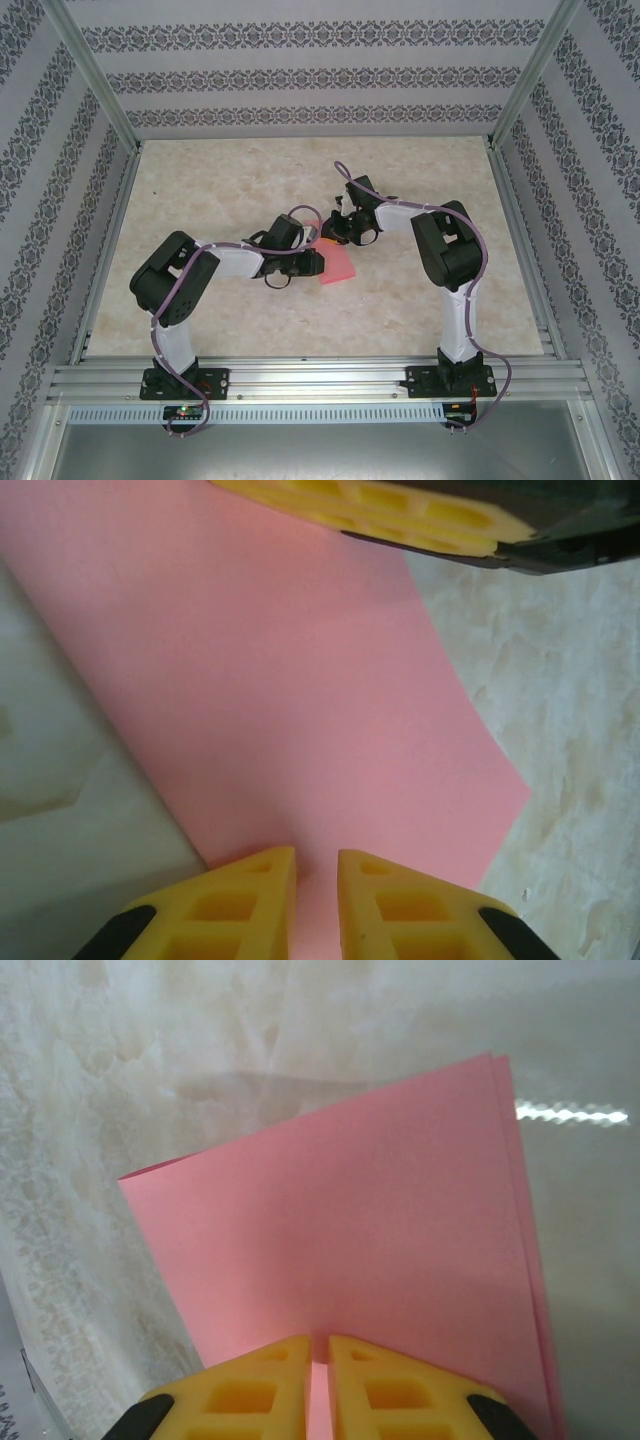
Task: Fold a paper plane with a square sheet of paper (fold left side to right side)
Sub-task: First fold the square sheet of paper in half at the center of the table.
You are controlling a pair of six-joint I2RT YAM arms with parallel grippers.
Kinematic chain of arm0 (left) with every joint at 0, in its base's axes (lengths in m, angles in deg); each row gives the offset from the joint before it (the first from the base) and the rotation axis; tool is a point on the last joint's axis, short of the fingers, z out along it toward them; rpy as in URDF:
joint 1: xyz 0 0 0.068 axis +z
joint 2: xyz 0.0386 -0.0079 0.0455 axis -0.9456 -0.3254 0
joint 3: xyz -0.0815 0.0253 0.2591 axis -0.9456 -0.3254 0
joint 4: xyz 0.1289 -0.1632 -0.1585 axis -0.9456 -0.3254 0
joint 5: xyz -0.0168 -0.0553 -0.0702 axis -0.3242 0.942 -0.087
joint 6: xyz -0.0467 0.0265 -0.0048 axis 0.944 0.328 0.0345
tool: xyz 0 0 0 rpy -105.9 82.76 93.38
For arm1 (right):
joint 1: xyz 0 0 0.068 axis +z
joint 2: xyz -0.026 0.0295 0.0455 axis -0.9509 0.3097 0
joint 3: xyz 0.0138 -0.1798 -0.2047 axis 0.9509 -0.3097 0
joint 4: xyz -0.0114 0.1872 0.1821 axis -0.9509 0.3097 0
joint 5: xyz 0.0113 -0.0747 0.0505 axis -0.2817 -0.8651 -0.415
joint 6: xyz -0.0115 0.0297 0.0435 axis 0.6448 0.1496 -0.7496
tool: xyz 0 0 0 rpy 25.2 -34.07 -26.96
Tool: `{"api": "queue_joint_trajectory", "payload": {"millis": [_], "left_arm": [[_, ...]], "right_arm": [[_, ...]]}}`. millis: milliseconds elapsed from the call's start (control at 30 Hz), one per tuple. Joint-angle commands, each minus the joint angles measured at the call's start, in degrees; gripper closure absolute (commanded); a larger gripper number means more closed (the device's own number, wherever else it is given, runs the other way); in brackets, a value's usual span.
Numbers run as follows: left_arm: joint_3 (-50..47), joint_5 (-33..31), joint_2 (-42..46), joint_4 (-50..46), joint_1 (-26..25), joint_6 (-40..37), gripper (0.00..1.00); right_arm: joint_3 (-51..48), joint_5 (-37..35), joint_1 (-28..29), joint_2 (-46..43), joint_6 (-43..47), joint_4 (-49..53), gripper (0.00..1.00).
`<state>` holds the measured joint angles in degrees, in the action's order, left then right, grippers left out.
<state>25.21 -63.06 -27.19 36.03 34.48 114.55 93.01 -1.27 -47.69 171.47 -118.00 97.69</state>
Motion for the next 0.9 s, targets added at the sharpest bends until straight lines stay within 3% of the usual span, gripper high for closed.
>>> {"api": "queue_joint_trajectory", "payload": {"millis": [0, 533, 867], "left_arm": [[-1.31, 0.54, 0.16, -2.13, -2.52, -1.41, 0.8], [-3.75, -2.79, 2.93, -3.89, -9.75, 0.32, 0.8], [-4.39, -2.63, 10.42, -4.53, -8.79, 2.37, 0.78]], "right_arm": [[-1.42, -5.13, -0.28, 2.07, 0.13, 2.54, 0.86], [-1.24, -5.42, -0.28, 2.08, 0.26, 2.81, 0.85], [-1.27, -3.25, -0.19, 0.77, -0.05, 0.37, 0.84]]}}
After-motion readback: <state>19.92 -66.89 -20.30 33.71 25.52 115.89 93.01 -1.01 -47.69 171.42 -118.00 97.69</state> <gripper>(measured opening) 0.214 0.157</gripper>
